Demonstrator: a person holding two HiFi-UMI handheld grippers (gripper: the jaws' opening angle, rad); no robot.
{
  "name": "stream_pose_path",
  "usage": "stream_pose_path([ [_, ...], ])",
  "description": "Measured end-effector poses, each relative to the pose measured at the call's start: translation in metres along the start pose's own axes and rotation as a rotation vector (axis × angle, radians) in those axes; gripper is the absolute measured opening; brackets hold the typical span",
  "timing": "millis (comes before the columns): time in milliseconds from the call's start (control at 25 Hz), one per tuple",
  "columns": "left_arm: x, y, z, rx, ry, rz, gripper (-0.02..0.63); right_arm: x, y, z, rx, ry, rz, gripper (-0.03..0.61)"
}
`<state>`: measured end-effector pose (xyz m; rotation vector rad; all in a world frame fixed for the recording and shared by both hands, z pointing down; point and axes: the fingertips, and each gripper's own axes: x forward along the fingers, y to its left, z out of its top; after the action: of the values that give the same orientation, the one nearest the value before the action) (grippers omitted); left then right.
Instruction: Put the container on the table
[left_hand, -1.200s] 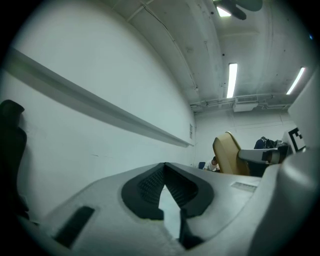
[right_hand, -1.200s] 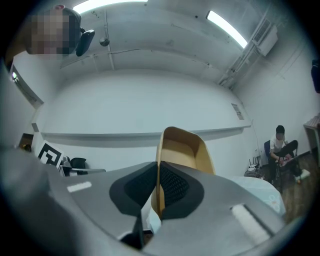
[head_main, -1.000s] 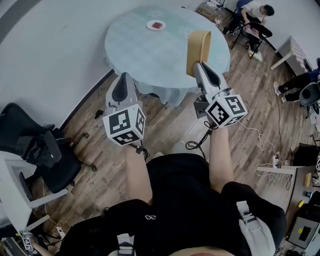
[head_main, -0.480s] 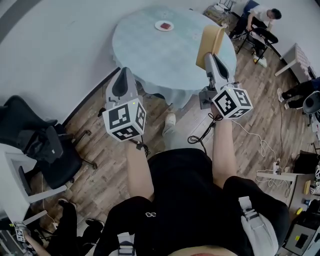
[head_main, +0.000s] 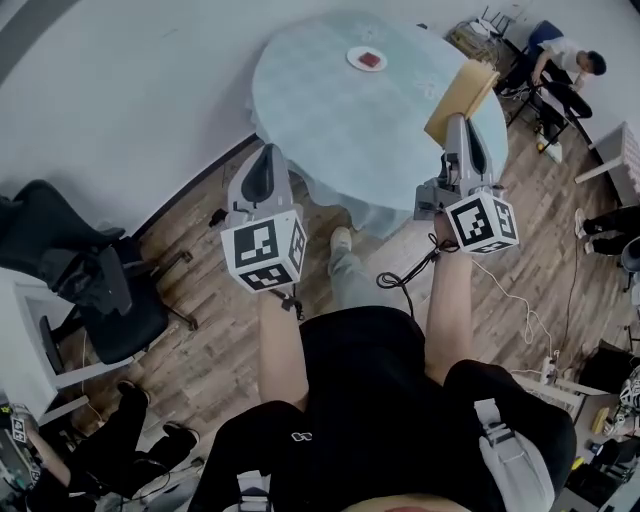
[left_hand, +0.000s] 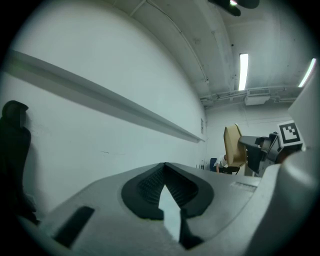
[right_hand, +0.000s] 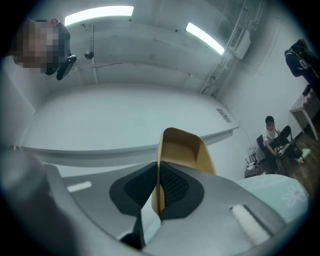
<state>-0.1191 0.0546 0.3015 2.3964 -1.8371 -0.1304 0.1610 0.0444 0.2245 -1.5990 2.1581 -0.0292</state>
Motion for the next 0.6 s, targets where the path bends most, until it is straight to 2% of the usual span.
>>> stream_pose_path([
  [160,0.052,0.015,-0.027,-0.025,0.046,0.023,-0.002,0.048,-0.023,-0.04,0.01,0.055,0.017,0.028],
  [400,0.163,0.022,-0.057,-0.062,0.111,0.037,-0.003,0.135,-0.081,-0.096,-0.002,0.164,0.016,0.028],
  [600,0.252,0.011,-0.069,-0.036,0.165,0.04,-0.002,0.201,-0.137,-0.123,0.02,0.209,0.003,0.028],
])
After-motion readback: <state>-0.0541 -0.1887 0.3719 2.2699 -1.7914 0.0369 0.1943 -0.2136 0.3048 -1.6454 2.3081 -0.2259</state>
